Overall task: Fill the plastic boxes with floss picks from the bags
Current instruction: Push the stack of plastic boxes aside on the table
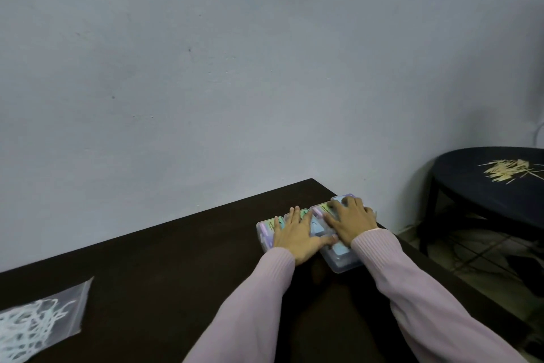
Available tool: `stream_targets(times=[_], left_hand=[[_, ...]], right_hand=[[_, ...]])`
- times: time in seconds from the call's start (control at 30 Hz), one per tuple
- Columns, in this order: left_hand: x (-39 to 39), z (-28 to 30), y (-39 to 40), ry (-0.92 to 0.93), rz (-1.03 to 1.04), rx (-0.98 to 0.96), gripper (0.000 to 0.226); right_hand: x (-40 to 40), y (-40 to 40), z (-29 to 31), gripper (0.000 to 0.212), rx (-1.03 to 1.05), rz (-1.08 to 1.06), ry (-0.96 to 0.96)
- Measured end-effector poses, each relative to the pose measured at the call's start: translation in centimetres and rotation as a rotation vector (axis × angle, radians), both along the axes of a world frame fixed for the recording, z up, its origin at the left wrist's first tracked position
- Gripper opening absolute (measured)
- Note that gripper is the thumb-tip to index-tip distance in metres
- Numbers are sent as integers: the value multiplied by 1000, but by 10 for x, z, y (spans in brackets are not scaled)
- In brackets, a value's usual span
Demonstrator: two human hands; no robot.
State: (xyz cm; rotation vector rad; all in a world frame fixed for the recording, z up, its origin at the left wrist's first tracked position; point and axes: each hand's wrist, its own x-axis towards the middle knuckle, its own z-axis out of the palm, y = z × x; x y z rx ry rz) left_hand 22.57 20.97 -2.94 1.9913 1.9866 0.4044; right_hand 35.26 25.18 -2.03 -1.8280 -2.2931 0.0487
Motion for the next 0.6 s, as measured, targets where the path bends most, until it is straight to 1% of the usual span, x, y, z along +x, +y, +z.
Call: stream_targets(times=[0.07,0.13,0.17,0.2,0.3,0.4,0.6], left_hand=[[-1,-1,0,-192,27,93,73],[-4,0,-1,-424,78,184,52],[-5,2,-3,-481,97,217,44],[-7,4,-6,-483,106,242,40],[-17,8,-14,-388,97,264,38],[-36,10,-26,-336,96,246,40],[-78,10,-64,-299,103,219,47]], right_hand=[[-1,-1,3,44,16,17,49],[-4,-3,5,40,1,70,61],[-6,-5,7,39,-13,102,59],[-10,-7,8,37,-15,122,71],[-21,-15,14,34,28,173,130],[-40,-25,19,35,13,259,107],[-86,-53,20,39,-32,417,70]])
